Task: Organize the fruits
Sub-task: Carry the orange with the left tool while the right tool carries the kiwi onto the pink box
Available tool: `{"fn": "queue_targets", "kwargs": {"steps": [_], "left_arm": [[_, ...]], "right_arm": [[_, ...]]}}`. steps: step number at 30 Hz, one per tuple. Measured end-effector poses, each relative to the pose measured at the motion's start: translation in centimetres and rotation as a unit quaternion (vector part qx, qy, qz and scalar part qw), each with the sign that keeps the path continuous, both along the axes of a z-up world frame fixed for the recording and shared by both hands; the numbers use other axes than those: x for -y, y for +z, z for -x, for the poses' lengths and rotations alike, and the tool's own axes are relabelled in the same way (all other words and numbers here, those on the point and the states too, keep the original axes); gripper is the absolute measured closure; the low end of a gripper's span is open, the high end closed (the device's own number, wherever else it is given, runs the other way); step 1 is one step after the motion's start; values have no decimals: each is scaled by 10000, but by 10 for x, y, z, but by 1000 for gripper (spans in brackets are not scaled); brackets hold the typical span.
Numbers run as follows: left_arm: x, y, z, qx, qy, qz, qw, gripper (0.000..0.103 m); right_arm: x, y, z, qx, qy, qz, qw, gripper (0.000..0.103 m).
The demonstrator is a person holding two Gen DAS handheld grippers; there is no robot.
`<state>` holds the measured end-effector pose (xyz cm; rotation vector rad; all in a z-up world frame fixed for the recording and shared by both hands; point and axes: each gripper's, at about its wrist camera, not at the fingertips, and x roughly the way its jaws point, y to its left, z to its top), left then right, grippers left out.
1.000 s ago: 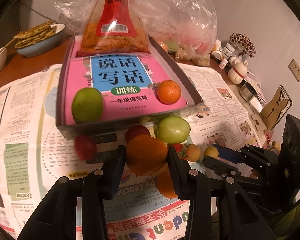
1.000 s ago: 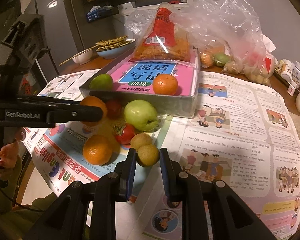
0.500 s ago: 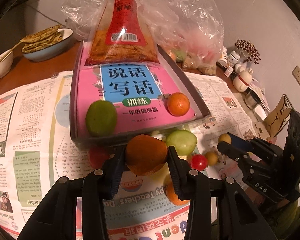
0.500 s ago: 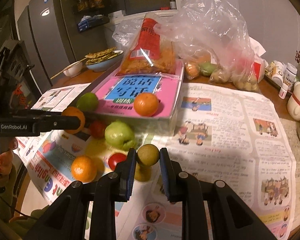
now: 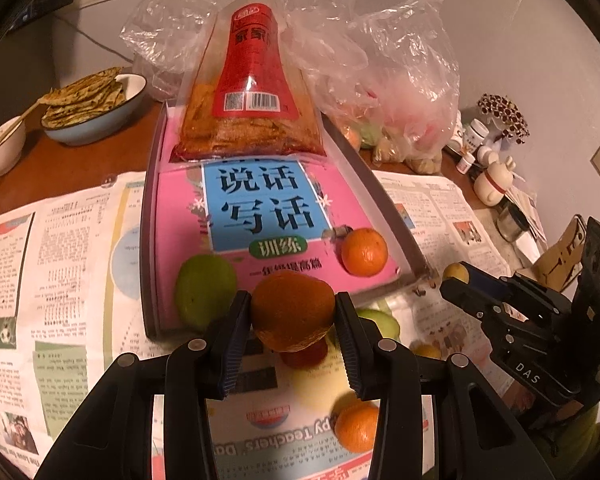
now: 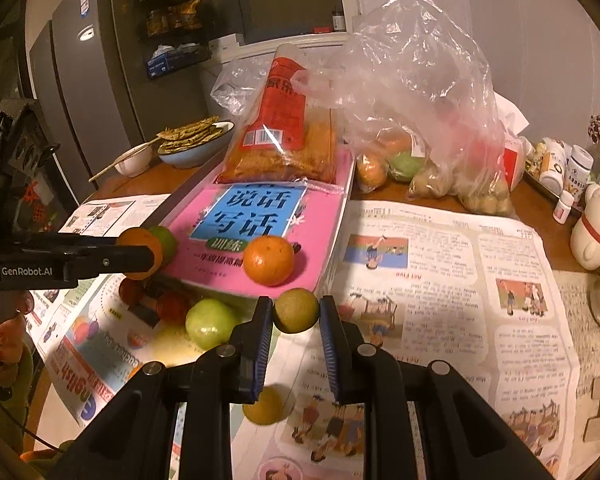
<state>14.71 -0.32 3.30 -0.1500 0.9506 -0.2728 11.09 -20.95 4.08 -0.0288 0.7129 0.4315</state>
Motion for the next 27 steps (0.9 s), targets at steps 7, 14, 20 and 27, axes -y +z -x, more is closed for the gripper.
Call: {"fn": "queue_targets", "kwargs": {"steps": [7, 14, 20, 27], "left_arm": [[3, -3, -15, -45, 28, 29, 10000, 60], [10, -7, -27, -40, 18, -108, 9999, 60], [13, -11, -35, -80, 33, -132, 9999, 60], [13, -18, -44, -126, 76, -102, 9998, 60]], "right_arm": [[-10, 3, -14, 41, 77, 74, 9999, 79], [-15, -3, -25, -20, 81, 148, 9999, 79], [-19, -6, -31, -39, 119, 208, 9997, 79], [-22, -12, -38, -99, 143, 270, 9995, 79]]}}
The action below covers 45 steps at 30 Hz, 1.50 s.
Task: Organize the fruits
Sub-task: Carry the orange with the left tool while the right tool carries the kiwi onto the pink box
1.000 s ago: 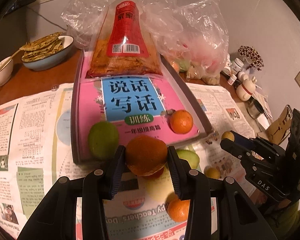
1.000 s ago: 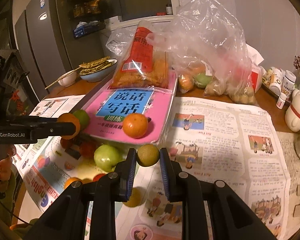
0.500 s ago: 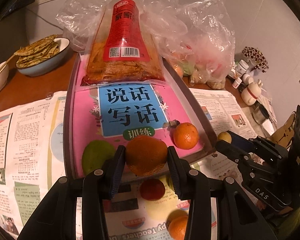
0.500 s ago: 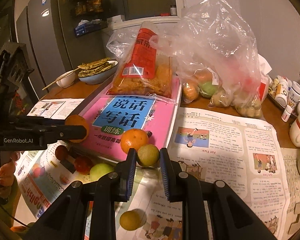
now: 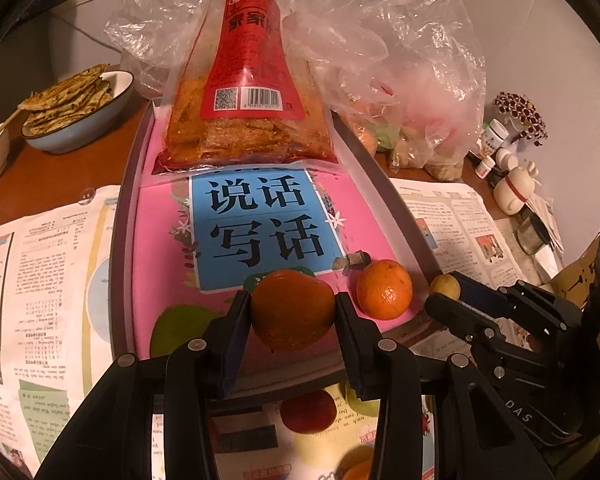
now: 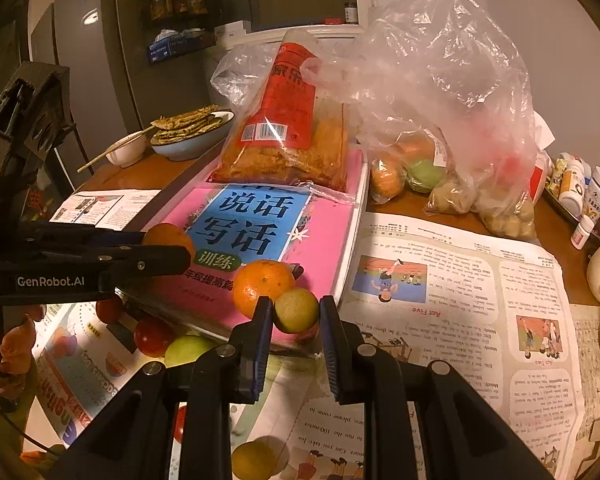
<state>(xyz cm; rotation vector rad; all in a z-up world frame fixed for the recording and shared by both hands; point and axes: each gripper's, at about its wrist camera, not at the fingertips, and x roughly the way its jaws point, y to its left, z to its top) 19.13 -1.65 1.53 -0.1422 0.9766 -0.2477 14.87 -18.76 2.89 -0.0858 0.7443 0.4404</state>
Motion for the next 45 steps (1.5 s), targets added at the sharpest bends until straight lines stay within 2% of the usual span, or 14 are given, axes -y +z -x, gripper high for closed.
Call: {"fn": "queue_targets", "kwargs": {"steps": [15, 45], "left_arm": [[12, -13, -7, -135, -140, -13, 9998, 60], [19, -15, -7, -183, -238, -153, 9994, 59]], "right_arm": [[-8, -8, -3, -84, 102, 88, 9999, 79], [-10, -5, 1, -78, 10, 164, 9998, 79]]}}
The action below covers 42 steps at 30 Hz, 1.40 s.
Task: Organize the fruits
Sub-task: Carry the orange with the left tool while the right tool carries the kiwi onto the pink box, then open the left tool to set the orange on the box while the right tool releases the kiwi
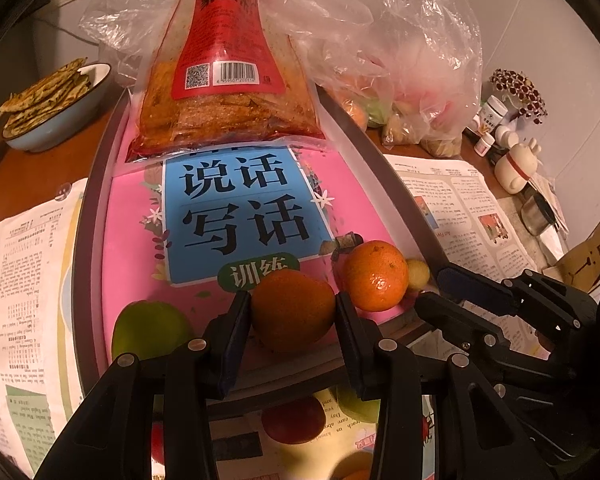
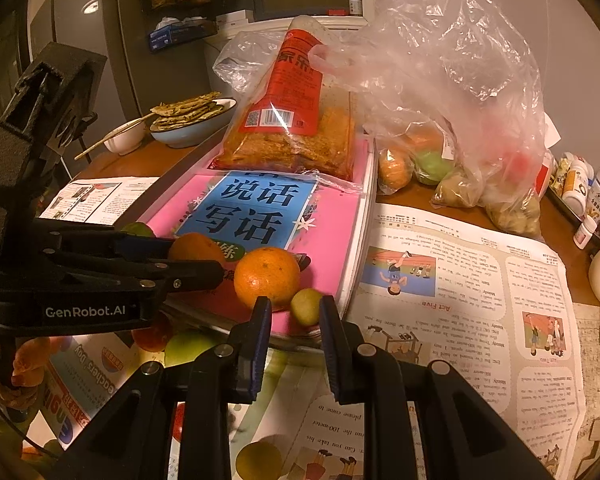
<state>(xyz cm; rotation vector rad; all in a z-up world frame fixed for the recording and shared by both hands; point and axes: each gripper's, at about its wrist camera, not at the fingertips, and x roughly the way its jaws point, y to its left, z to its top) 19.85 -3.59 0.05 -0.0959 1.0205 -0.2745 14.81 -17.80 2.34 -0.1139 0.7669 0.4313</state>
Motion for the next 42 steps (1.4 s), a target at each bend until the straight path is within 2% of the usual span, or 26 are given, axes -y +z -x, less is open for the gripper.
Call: {"fn": "queue_targets", "kwargs": {"steps": [21, 28, 37, 42], "left_arm": [[-1, 4, 7, 42, 15, -117, 9999, 58], [-4, 10, 9, 138, 30, -133, 9998, 54], [-2, 15, 14, 220, 20, -181, 9996, 54], [-3, 18, 18, 281, 22, -223, 9994, 53]], "right_arm": [[4, 6, 4, 38, -94, -57, 9999, 72], [5, 7, 5, 68, -116, -79, 9999, 62], [8, 11, 9, 101, -184, -93, 9997, 61], [9, 13, 11, 124, -196, -115, 9997, 57]]}}
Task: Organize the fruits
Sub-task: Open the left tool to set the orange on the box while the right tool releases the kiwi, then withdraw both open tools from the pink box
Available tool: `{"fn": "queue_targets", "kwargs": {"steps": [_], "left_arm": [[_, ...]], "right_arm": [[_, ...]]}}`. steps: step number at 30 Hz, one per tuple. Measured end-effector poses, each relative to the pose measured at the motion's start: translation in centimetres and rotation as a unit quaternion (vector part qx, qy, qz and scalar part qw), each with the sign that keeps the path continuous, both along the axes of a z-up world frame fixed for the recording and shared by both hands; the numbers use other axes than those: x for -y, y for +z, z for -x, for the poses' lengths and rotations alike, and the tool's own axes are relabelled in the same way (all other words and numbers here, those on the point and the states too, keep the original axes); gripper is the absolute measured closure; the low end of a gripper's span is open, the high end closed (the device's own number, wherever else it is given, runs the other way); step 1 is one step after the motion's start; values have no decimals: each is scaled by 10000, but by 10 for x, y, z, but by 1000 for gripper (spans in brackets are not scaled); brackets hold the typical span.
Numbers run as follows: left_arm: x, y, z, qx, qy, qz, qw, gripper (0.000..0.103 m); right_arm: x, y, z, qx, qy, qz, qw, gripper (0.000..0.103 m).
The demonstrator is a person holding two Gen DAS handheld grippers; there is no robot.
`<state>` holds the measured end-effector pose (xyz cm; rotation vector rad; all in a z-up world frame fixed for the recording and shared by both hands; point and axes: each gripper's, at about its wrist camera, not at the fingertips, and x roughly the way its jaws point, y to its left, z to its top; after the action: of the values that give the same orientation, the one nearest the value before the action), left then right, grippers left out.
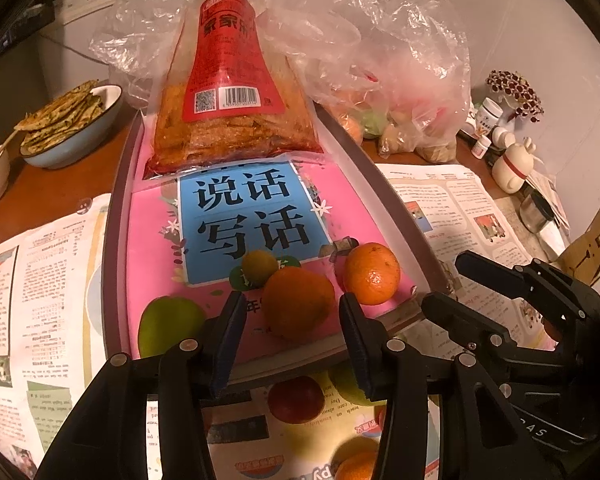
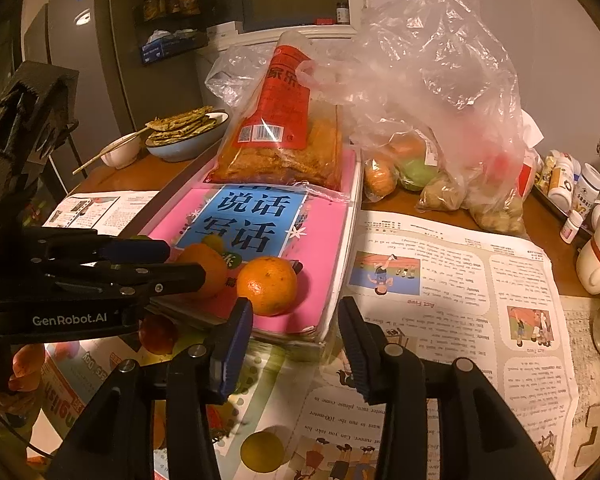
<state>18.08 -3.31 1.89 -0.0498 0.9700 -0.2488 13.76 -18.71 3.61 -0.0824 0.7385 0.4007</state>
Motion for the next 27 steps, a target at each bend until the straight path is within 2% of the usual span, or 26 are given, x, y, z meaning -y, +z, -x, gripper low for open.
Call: {"fn": "queue_targets", "kwargs": {"steps": [3, 4, 6, 10, 23, 27], "left_arm": [[-1, 2, 2, 42, 11, -27, 10000, 51], [-1, 3, 3, 52, 14, -31, 10000, 44], [-2, 6, 4, 96, 32, -35, 9999, 39], [-3, 11, 8, 154, 46, -36, 9999, 39], [-7, 18, 14, 238, 127, -61, 9996, 38], [-8, 20, 17, 291, 191, -93, 9994, 30]], "right_arm": [[0, 2, 1, 26, -4, -13, 10000, 56], [0, 2, 2, 31, -5, -15, 10000, 56], [1, 3, 3, 46, -15, -23, 10000, 55], [2, 5, 4, 93, -36, -52, 9999, 47], [3, 11, 11, 176, -56, -73, 9998, 43], [4, 12, 13, 198, -56, -76, 9998, 43]]}}
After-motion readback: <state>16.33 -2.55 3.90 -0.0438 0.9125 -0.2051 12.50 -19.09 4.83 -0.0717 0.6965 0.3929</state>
